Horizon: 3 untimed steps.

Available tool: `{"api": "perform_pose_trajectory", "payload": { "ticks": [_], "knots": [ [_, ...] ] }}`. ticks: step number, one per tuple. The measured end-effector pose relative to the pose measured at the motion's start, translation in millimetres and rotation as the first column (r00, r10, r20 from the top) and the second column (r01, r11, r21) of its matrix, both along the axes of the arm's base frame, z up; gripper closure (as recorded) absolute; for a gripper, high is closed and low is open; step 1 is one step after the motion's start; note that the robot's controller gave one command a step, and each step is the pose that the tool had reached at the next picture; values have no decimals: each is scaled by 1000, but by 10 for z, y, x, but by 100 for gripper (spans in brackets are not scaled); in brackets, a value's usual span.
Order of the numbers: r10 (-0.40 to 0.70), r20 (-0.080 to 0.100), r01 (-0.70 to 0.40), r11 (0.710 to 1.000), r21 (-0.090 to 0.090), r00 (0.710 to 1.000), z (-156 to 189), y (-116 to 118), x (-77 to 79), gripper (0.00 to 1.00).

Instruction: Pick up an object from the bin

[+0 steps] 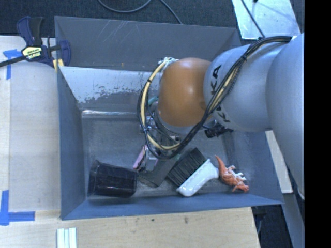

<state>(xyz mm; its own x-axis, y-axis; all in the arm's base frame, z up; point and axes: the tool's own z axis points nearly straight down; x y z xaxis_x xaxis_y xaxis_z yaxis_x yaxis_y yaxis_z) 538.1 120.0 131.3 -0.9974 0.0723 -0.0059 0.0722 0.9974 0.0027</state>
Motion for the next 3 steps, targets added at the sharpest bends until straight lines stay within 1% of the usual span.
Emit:
{"api": "perform_pose_trajectory", "payload": {
  "ticks": [1,3],
  "knots": [
    [-70,7,70,998,2,998,-575,-62,231,100],
    [-72,7,72,997,2,997,-575,-62,231,100]
  ]
}}
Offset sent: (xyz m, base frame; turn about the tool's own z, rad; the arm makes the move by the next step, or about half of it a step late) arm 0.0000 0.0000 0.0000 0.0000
